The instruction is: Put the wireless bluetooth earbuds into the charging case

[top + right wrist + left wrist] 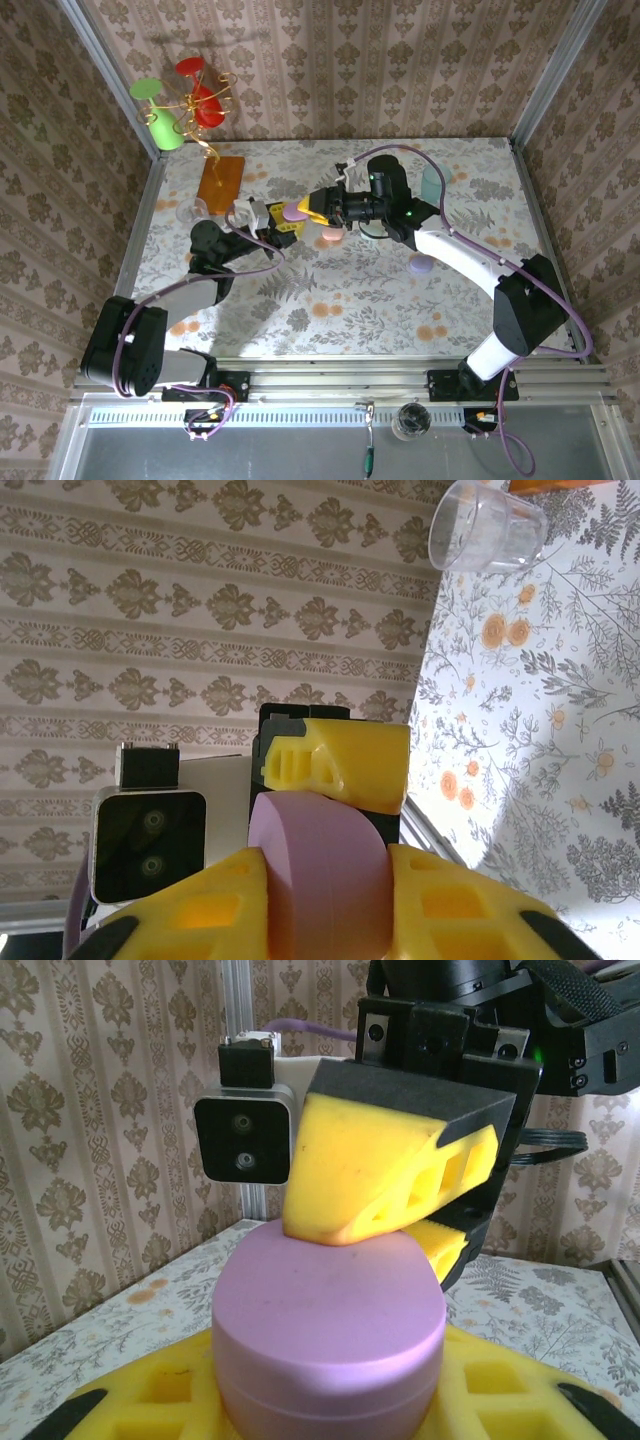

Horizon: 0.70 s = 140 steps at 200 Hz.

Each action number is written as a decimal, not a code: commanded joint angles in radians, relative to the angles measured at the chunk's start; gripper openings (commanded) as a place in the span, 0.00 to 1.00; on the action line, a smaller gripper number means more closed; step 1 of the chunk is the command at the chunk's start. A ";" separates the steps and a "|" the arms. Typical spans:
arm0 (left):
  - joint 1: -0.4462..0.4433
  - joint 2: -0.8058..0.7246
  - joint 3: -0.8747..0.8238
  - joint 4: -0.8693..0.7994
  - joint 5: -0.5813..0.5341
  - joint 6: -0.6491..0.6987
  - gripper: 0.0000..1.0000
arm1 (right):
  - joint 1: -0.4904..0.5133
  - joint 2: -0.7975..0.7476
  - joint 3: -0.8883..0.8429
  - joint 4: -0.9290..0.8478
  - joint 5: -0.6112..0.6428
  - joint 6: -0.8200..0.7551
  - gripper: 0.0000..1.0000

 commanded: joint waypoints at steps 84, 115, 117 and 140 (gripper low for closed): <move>0.002 -0.125 -0.021 -0.242 -0.029 0.166 0.82 | -0.044 -0.033 -0.075 0.063 0.034 -0.003 0.13; -0.011 -0.205 -0.053 -0.399 -0.066 0.269 0.96 | -0.079 -0.039 -0.109 0.018 0.072 -0.053 0.13; -0.012 -0.210 -0.055 -0.411 -0.072 0.278 0.97 | -0.081 -0.040 -0.110 0.012 0.076 -0.057 0.13; -0.049 -0.261 -0.059 -0.579 -0.130 0.401 1.00 | -0.115 -0.043 -0.156 -0.001 0.117 -0.085 0.13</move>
